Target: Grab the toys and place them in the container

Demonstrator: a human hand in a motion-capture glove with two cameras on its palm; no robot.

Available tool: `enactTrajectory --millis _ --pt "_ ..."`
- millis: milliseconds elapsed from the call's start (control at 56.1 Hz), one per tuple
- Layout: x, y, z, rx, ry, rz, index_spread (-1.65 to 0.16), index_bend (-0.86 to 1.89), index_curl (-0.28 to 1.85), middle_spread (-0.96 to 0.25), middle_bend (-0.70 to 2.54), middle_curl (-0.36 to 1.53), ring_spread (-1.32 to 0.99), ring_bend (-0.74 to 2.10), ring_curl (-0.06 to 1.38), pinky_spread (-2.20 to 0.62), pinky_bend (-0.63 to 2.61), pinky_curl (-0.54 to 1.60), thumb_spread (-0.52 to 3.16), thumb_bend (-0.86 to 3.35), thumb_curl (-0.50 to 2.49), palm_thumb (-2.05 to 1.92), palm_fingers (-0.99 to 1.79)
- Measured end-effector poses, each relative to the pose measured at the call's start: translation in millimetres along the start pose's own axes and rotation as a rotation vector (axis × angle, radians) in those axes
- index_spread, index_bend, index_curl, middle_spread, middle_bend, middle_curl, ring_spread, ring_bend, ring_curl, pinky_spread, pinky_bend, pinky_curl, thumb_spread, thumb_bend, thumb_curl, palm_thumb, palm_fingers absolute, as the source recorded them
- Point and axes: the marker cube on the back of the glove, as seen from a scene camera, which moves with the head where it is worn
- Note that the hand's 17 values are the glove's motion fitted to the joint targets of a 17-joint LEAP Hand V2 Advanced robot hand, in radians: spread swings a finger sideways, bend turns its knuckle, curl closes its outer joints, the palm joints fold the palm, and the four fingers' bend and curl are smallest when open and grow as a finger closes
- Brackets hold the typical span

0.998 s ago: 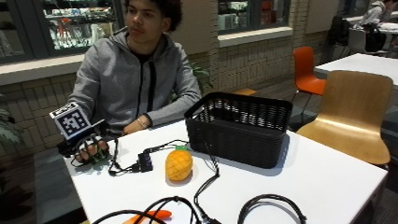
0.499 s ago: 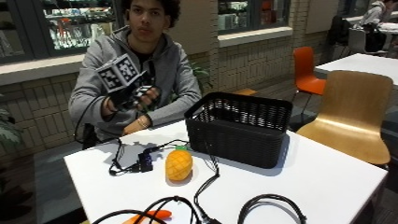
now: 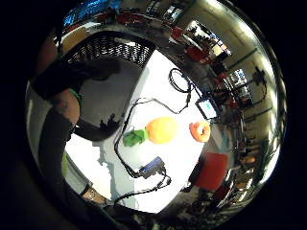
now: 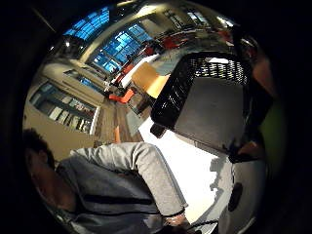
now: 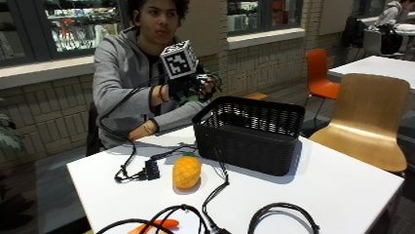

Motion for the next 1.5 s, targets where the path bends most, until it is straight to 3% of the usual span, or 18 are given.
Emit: enactTrajectory --millis 249,303,374,392,517,748,944,1265,1372,1497 --pt "-19.0 -35.6 23.9 -0.100 -0.044 -0.030 -0.28 0.67 1.08 -0.36 0.76 1.02 -0.41 1.23 0.71 -0.37 1.27 0.61 1.01 0.35 0.90 0.74 0.41" --pt "-18.7 -34.6 24.8 -0.157 -0.043 -0.034 -0.27 0.55 1.05 -0.34 0.68 1.00 -0.38 1.19 0.71 -0.35 1.29 0.62 1.08 0.35 0.87 0.71 0.18" --pt "-13.4 -29.5 23.1 -0.211 0.019 -0.011 -0.28 0.26 0.91 -0.24 0.43 0.89 -0.29 0.91 0.65 -0.25 1.36 0.62 1.24 0.24 0.75 0.46 -0.42" --pt "-10.8 -27.2 22.2 -0.216 0.045 0.000 -0.29 0.19 0.88 -0.21 0.37 0.86 -0.27 0.86 0.63 -0.23 1.35 0.60 1.25 0.21 0.72 0.43 -0.46" --pt "24.5 -2.5 9.0 -0.204 0.152 0.069 -0.30 0.07 0.67 -0.09 0.16 0.74 -0.18 0.59 0.51 -0.11 1.23 0.53 1.34 0.13 0.61 0.30 -0.33" --pt "131.4 49.1 -4.6 -0.244 -0.017 0.334 -0.30 0.12 0.52 0.00 0.15 0.60 -0.13 0.49 0.45 -0.06 1.11 0.44 1.43 0.10 0.50 0.27 -0.12" --pt "166.0 87.7 38.0 -0.354 -0.093 0.402 -0.30 0.12 0.44 0.02 0.16 0.53 -0.12 0.47 0.43 -0.03 1.08 0.41 1.44 0.08 0.44 0.27 -0.10" --pt "188.7 68.2 112.7 -0.615 0.063 0.491 -0.30 0.11 0.31 0.04 0.10 0.40 -0.07 0.20 0.36 0.01 1.10 0.40 1.22 -0.03 0.38 0.13 -0.26" --pt "185.6 70.0 130.9 -0.587 0.075 0.521 -0.32 0.28 0.35 0.04 0.06 0.33 -0.05 0.11 0.32 0.02 1.06 0.38 1.19 -0.02 0.37 0.12 -0.19" --pt "192.7 68.0 134.5 -0.444 0.045 0.559 -0.31 0.60 0.45 0.03 0.15 0.30 -0.04 0.19 0.29 0.02 1.05 0.36 1.31 0.10 0.39 0.33 0.15"
